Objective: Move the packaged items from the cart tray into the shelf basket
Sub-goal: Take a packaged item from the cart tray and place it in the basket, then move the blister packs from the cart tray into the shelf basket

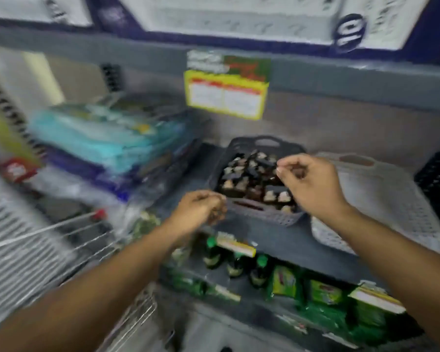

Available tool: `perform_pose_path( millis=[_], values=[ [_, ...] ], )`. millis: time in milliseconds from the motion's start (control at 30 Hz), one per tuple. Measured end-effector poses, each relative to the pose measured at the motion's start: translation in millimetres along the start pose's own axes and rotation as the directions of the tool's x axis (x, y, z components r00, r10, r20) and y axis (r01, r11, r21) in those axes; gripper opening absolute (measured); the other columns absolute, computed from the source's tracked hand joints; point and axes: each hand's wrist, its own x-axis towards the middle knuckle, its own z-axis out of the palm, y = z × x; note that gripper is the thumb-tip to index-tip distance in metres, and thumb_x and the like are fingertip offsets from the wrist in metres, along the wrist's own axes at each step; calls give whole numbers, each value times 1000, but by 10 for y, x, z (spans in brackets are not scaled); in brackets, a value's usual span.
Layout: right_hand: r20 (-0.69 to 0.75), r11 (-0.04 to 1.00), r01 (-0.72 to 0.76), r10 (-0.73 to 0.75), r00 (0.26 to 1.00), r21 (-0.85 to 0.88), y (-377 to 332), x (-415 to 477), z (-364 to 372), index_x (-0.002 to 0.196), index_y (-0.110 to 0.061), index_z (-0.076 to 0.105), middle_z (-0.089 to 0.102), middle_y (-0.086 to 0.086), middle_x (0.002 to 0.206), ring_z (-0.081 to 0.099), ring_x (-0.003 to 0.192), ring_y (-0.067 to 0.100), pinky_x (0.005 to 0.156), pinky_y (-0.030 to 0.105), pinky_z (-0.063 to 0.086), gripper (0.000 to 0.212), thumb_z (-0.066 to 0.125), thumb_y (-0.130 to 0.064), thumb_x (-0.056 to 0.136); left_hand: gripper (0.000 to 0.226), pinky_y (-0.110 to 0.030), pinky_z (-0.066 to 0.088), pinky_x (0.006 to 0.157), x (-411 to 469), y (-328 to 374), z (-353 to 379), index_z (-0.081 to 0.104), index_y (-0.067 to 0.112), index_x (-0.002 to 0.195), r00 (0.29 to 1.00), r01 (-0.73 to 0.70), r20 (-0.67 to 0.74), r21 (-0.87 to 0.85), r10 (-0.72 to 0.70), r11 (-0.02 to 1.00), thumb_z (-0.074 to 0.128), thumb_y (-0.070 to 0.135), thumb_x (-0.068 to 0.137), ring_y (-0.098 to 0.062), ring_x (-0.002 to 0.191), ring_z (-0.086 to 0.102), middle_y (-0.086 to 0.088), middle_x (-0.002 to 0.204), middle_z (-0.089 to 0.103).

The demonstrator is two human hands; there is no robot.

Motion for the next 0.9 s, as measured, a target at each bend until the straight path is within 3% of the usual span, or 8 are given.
perform_pose_path(
  millis=[100,233,333,533,633,700,800,900],
  values=[
    [136,985,29,-53,989,170,-562,-275,537,75,-36,63,65,-16,72,58,59,-6,60,8,48,25,70,-13,83,23,-17,37,44,-449,-282,-805,57,17,68,986,123,-84,-199,-142,972,51,10,89,-12,47,45,-1,59,48],
    [381,963,-72,-33,924,259,-1102,-613,1395,79,-26,65,65,-3,75,61,71,14,71,36,56,16,70,-12,84,26,-18,43,44,-988,-593,-1809,54,21,72,932,200,-224,-336,-284,920,42,25,95,-9,46,50,6,55,52],
    [502,944,-175,12,865,279,-1352,-768,1973,92,-10,66,64,10,80,60,75,25,66,39,54,9,68,-7,84,29,-21,40,49,-1308,-809,-2425,48,22,69,873,199,-335,-422,-356,885,40,32,95,-9,46,50,6,50,54],
    [670,940,-304,125,731,155,-1411,-794,3116,84,-18,64,63,7,80,58,67,17,56,26,52,10,69,-9,84,29,-26,27,53,-1699,-1399,-3485,46,22,67,766,159,-474,-514,-434,843,40,31,94,-14,56,37,2,66,41],
    [716,941,-330,177,675,78,-1298,-779,3660,87,-19,65,66,11,89,61,77,21,73,38,56,8,70,-14,84,31,-25,22,51,-1773,-1748,-3901,45,21,65,705,190,-488,-570,-515,800,41,32,94,-13,55,30,2,63,35],
    [747,938,-347,215,629,22,-1227,-801,4050,93,-14,66,66,14,93,62,83,23,78,42,55,11,70,-14,83,29,-25,24,48,-1767,-1989,-4166,47,21,68,645,239,-514,-567,-566,788,42,32,95,-13,54,33,3,59,39],
    [781,919,-391,278,559,-47,-1094,-900,4637,108,-1,65,63,13,96,61,73,17,63,30,56,26,68,-11,85,22,-25,24,52,-1688,-2348,-4481,50,19,77,545,307,-537,-586,-644,750,41,28,95,-14,54,36,1,65,42],
    [836,906,-402,321,444,-134,-933,-1025,5205,98,-11,66,63,8,98,63,79,19,69,29,56,10,65,-13,88,23,-25,35,52,-1494,-2699,-4712,55,17,79,478,320,-535,-633,-696,706,42,27,95,-15,59,42,-2,69,48]
  ],
)
